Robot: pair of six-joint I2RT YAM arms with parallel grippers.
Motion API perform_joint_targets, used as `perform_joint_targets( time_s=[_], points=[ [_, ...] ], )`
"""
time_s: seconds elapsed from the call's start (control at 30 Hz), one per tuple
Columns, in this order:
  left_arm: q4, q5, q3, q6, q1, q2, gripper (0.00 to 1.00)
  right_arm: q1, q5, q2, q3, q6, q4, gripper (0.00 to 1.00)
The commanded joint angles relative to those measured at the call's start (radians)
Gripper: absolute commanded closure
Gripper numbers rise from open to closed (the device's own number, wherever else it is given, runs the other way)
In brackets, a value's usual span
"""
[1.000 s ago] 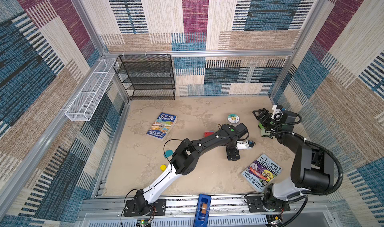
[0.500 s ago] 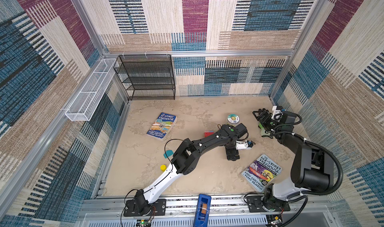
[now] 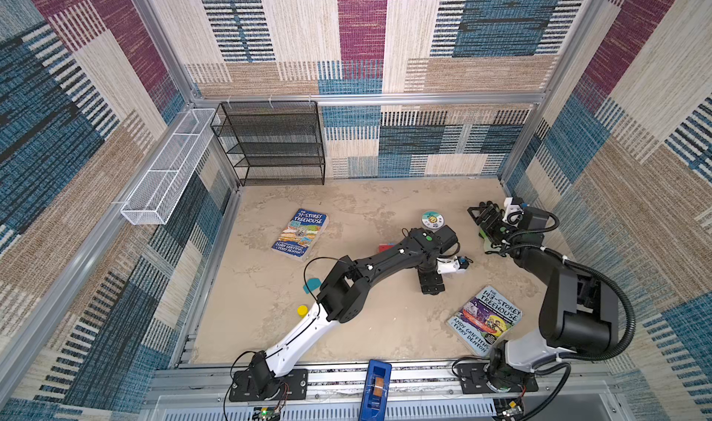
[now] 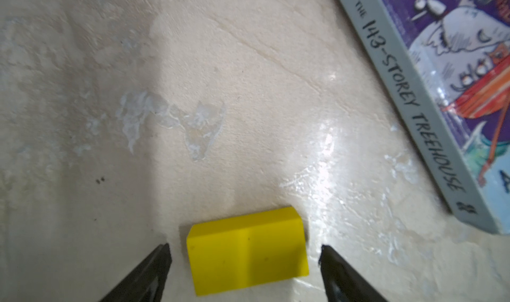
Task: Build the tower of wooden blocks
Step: 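Close the left gripper on the yellow block, then lift the yellow block and carry it with the left gripper over the stack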
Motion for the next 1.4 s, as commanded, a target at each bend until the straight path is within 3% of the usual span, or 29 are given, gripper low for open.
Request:
perform_joint_targets(
  time_s=[0.0,0.63,1.37],
  points=[
    [-0.010,0.016,0.010,-0.015,0.002,0.010,0.11,0.002,-0.013,0.003,-0.001,-0.002,0.024,0.01],
    [-0.011,0.011,0.030,-0.036,0.003,0.026,0.21,0.001,-0.014,0.005,-0.003,-0.003,0.022,0.00],
    [-0.012,-0.010,-0.003,-0.124,0.002,-0.082,0.52,0.000,-0.004,-0.017,0.005,-0.008,-0.009,0.00]
  ],
)
